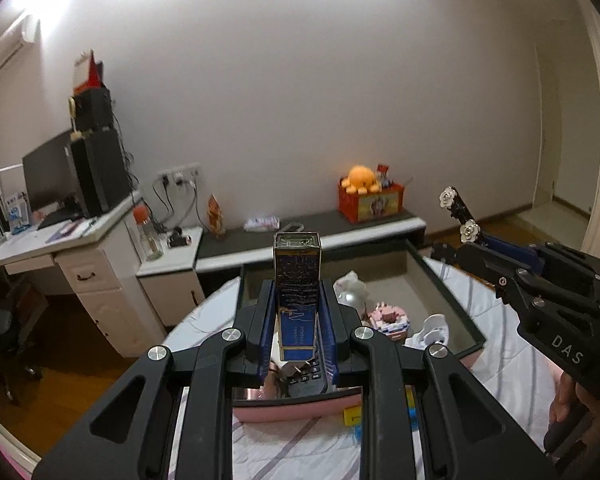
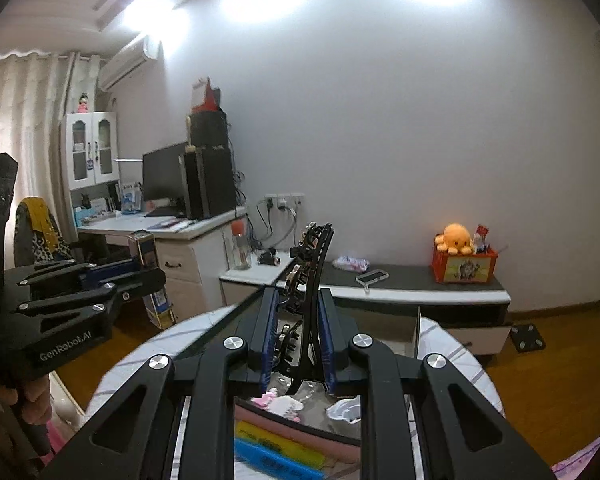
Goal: Organize rigid objects
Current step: 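Lift the lighter and hair clip and carry them over the pink box, then lower the lighter and hair clip into the box and open both grippers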
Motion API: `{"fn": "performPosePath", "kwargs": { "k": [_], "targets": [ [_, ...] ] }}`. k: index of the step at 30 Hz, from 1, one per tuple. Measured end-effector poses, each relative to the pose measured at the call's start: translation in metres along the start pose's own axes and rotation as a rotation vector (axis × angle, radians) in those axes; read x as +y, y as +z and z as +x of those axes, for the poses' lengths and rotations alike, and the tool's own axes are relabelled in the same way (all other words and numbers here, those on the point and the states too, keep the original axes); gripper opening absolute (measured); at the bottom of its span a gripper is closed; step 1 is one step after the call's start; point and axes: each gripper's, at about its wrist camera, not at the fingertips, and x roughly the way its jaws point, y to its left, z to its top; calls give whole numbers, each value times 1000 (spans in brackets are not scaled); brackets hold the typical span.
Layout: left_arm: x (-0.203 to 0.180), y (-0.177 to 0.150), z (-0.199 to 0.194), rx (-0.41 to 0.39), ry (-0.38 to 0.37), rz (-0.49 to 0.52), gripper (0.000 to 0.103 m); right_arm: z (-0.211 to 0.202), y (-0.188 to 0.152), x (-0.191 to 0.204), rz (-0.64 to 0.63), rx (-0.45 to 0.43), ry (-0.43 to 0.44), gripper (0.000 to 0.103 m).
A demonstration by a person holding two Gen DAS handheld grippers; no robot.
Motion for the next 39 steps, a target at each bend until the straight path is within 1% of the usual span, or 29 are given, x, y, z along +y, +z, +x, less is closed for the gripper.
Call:
{"fn": "performPosePath", "kwargs": {
  "k": [5, 12, 17, 21, 22, 23, 24, 25, 26, 27, 28, 29, 31, 32, 33, 34, 37, 39],
  "targets": [
    [-1, -6, 48, 81, -4, -7, 21, 33, -13, -19, 23, 69, -4, 20],
    [-2, -26, 98, 157, -3, -39, 22, 72, -31, -31, 40, 157, 3, 20],
    [-4, -38, 121, 201, -17, -30, 22, 91, -42, -32, 43, 213, 23, 20],
    [0, -40, 126, 208, -14, -31, 22, 100, -47, -31, 55, 234, 25, 20],
    [0, -40, 127, 207, -14, -35, 28, 101, -48, -32, 61, 239, 28, 20],
    [1, -41, 127, 208, -15, -40, 43, 102, -48, -31, 64, 245, 30, 20],
    [1, -41, 126, 206, -13, -44, 54, 101, -48, -31, 64, 245, 24, 21],
    [1, -41, 125, 201, -9, -44, 72, 101, -47, -32, 64, 244, 21, 24],
    [1, -40, 121, 184, -2, -40, 80, 99, -46, -32, 63, 239, 20, 36],
    [0, -40, 118, 174, 1, -35, 82, 97, -45, -32, 63, 232, 17, 52],
    [-1, -39, 115, 170, 1, -30, 83, 93, -43, -32, 58, 219, 9, 58],
    [-1, -37, 112, 167, -2, -26, 86, 91, -42, -31, 53, 210, 7, 62],
    [-1, -35, 104, 158, 17, -23, 91, 85, -38, -29, 45, 198, 5, 63],
    [0, -34, 99, 150, 28, -21, 95, 82, -36, -29, 46, 191, -1, 68],
    [0, -33, 94, 139, 32, -22, 97, 75, -34, -29, 44, 175, -16, 77],
    [1, -33, 86, 125, 31, -25, 99, 71, -32, -28, 41, 163, -25, 81],
    [6, -31, 62, 72, 31, -54, 103, 54, -27, -28, 42, 119, -51, 81],
    [10, -31, 44, 33, 28, -74, 103, 40, -24, -28, 46, 84, -65, 83]
  ]
}}
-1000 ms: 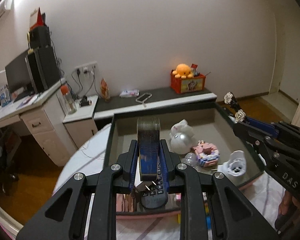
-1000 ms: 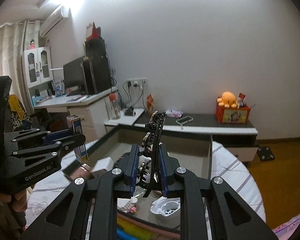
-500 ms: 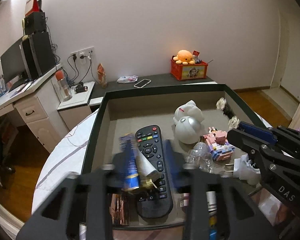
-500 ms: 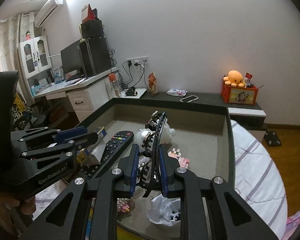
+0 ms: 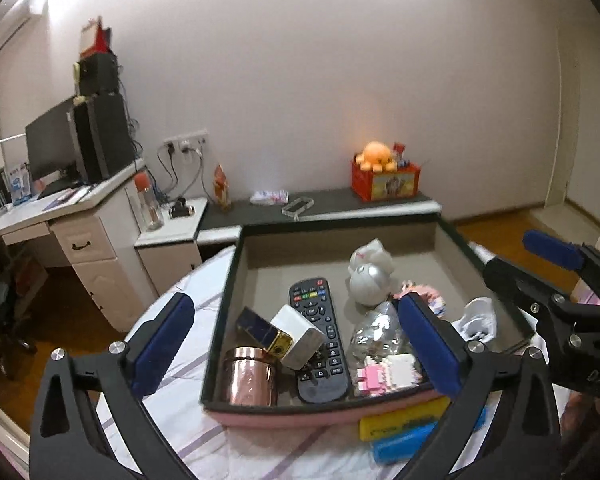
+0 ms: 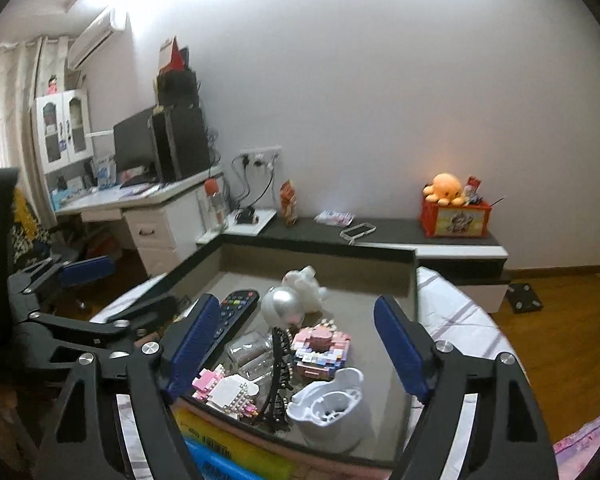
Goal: Organize rigid objects
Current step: 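Lower the lighter and hair clip into the box and open both grippers, then move both tools back toward the blue and yellow highlighters beside the box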
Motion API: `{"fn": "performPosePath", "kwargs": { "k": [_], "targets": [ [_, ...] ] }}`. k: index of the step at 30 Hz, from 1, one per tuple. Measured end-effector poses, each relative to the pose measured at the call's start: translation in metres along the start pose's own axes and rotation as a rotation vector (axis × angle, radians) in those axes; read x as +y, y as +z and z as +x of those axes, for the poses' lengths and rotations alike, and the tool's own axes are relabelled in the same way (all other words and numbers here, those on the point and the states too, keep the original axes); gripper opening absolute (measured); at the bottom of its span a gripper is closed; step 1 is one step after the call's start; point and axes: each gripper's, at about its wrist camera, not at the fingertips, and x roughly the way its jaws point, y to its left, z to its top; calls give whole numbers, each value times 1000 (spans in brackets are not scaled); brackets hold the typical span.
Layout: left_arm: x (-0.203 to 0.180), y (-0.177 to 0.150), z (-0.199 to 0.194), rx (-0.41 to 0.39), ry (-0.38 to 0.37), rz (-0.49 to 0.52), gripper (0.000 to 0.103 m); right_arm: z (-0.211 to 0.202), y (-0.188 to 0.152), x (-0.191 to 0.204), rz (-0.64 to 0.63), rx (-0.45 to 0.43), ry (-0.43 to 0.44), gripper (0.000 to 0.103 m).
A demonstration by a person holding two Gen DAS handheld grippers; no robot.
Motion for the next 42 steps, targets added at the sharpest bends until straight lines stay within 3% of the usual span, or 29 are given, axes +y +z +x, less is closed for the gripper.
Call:
{"fn": "performPosePath", "kwargs": {
  "k": [3, 5, 13, 22, 34, 42],
  "targets": [
    [8, -2, -25, -38, 14, -40, 103, -21, 1, 6, -20, -48, -34, 90],
    [14, -3, -41, -54, 24, -64, 103, -33, 1, 13, -41, -70, -64, 103],
    [23, -23, -106, -129, 91, -31, 103, -80, -4, 39, -92, -109, -66, 103],
    [19, -35, -168, -189, 84, 16, 103, -127, -11, 62, -120, -144, -61, 103],
    [19, -43, -196, -202, 78, 1, 103, -161, -21, 69, -134, -151, -80, 103],
    [18, -46, -192, -184, 91, -3, 103, -160, -27, 64, -120, -132, -77, 103]
  ]
}}
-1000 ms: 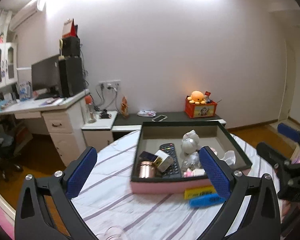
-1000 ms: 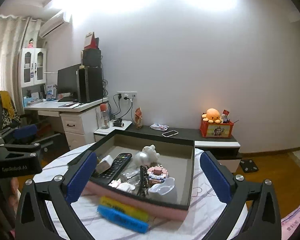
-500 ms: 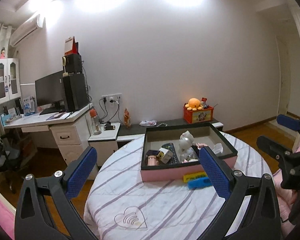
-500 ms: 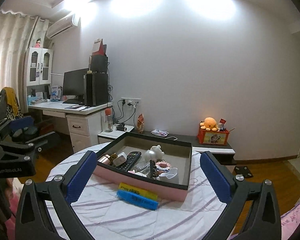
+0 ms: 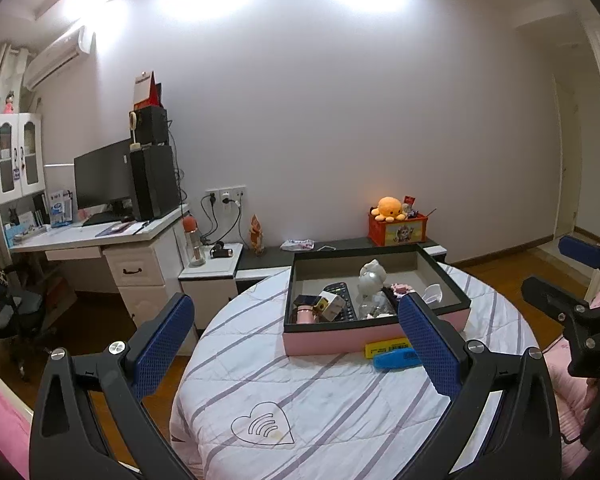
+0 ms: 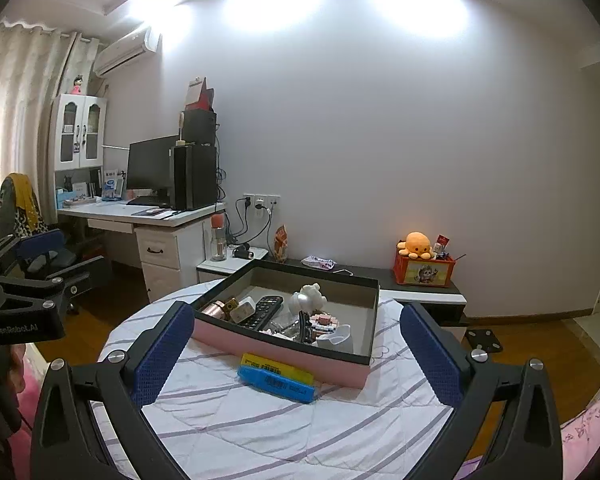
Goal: Organize rigid objects
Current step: 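Move both tools back toward the blue and yellow highlighters beside the box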
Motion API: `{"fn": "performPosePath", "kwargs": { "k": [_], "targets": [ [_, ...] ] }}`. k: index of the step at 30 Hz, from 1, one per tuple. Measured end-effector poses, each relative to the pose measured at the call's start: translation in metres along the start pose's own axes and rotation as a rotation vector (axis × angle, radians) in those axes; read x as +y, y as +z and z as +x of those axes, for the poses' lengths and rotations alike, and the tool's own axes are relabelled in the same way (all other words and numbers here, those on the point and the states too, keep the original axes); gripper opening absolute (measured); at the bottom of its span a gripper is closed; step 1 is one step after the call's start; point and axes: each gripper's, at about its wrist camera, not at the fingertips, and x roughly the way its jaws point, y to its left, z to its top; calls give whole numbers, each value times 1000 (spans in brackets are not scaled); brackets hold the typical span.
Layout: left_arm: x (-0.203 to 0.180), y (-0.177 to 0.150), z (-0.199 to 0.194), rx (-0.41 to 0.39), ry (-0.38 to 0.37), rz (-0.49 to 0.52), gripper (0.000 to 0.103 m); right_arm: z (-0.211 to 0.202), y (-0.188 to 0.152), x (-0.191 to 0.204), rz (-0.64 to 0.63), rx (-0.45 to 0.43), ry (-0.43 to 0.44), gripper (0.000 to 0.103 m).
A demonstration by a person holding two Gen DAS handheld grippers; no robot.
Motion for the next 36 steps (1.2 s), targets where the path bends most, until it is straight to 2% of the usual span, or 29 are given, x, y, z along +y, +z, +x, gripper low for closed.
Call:
{"fn": "performPosePath", "kwargs": {
  "k": [8, 15, 21, 26, 32, 36],
  "targets": [
    [-3, -11, 23, 69, 2, 0, 103, 16, -13, -6, 26, 59, 4, 103],
    [-18, -27, 55, 161, -25, 16, 103, 51, -41, -19, 69, 176, -2, 103],
    [-47, -45, 92, 266, -83, 19, 103, 89, -71, -55, 123, 333, -130, 103],
    [-61, -58, 116, 336, -79, 45, 103, 132, -88, -75, 135, 491, -139, 103],
    [-54, -67, 127, 382, -50, 48, 103, 171, -96, -74, 112, 593, -156, 103],
    [-43, -72, 130, 406, -27, 43, 103, 183, -103, -57, 63, 640, -99, 103]
  ]
}}
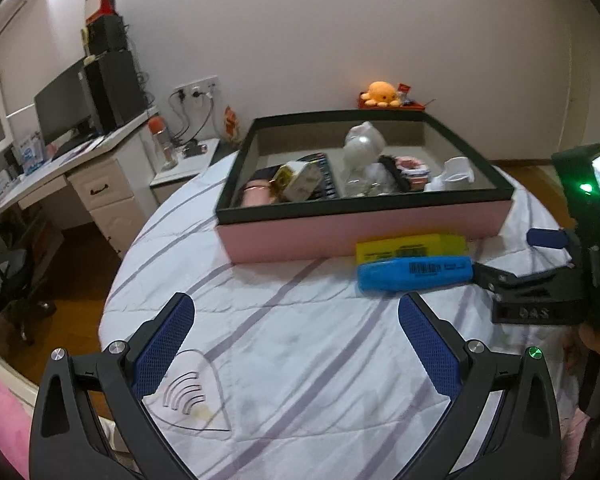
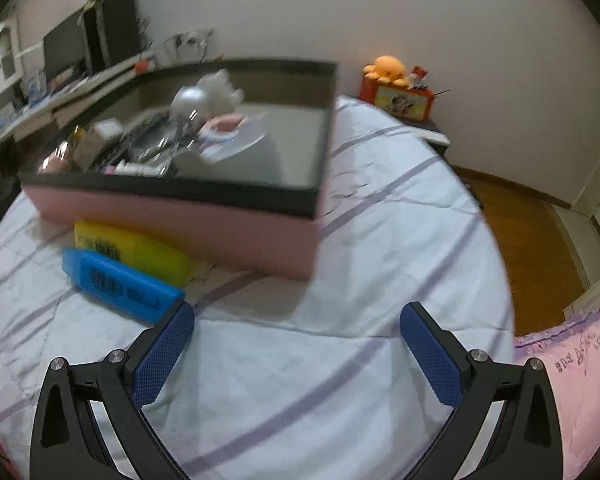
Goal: Organize rigid objects
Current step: 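Move both tools back toward the blue and yellow highlighters beside the box, then grasp the blue highlighter with the left gripper while the right gripper grasps the yellow highlighter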
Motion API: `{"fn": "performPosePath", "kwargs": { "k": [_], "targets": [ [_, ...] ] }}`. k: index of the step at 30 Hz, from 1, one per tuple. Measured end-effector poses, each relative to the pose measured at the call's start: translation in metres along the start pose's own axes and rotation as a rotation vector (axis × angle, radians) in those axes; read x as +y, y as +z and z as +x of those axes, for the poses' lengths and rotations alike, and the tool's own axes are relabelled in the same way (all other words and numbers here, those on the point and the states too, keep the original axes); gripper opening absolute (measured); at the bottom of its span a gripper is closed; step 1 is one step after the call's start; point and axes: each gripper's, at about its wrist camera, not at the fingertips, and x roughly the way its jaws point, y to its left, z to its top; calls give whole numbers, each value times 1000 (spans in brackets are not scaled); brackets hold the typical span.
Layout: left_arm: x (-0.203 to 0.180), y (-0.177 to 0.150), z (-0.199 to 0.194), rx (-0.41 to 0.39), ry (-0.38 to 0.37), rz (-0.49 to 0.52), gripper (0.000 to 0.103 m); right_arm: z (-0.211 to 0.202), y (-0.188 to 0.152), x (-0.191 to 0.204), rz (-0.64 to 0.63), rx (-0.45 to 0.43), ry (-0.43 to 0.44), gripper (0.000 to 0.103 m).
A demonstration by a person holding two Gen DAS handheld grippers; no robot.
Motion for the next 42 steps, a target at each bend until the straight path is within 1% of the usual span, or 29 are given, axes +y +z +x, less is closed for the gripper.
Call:
{"fn": "performPosePath", "kwargs": {
  "k": [4, 9, 11, 13, 14, 15, 19, 21, 24, 26, 28, 30, 32, 34, 36, 39, 42],
  "targets": [
    [10, -4, 1, 17, -4, -29, 103, -5, -3, 18, -47, 7, 54, 103],
    [17, -10, 0, 30, -3, -32, 103, -9, -6, 49, -108, 24, 85, 103],
    [20, -11, -1, 34, -4, -43, 103, -12, -7, 62, -141, 16, 99, 103],
    [22, -11, -1, 39, -11, -59, 103, -14, -6, 70, -165, 13, 165, 103],
    [21, -9, 0, 41, -11, -70, 103, -17, -7, 68, -157, 9, 180, 103],
    [19, -8, 1, 42, -18, -75, 103, -17, -7, 65, -149, 5, 171, 103],
    [-4, 1, 14, 63, -54, -72, 103, -18, -8, 35, -76, -12, 112, 103],
    [-18, 6, 26, 84, -64, -67, 103, -19, -11, 20, -58, -20, 74, 103],
    [-35, 12, 46, 131, -71, -65, 103, -17, -15, 6, -40, -7, 67, 103],
    [-43, 14, 60, 167, -58, -55, 103, -15, -15, -3, -35, -3, 65, 103],
    [-43, 14, 71, 196, -35, -62, 103, -16, -18, -7, -31, 1, 70, 103],
    [-38, 11, 78, 216, -7, -57, 103, -13, -17, -8, -33, 7, 79, 103],
    [-24, 7, 80, 231, 21, -87, 103, -14, -15, -8, -32, 0, 83, 103],
    [-9, 3, 76, 219, 32, -111, 103, -12, -12, -8, -29, 0, 90, 103],
    [4, -3, 71, 216, 53, -115, 101, -10, -8, -2, -28, -7, 91, 103],
    [19, -12, 65, 216, 45, -120, 98, -11, -7, 9, -31, -8, 109, 103],
    [32, -20, 58, 215, 56, -123, 95, -12, -6, 22, -29, -3, 140, 103]
  ]
}}
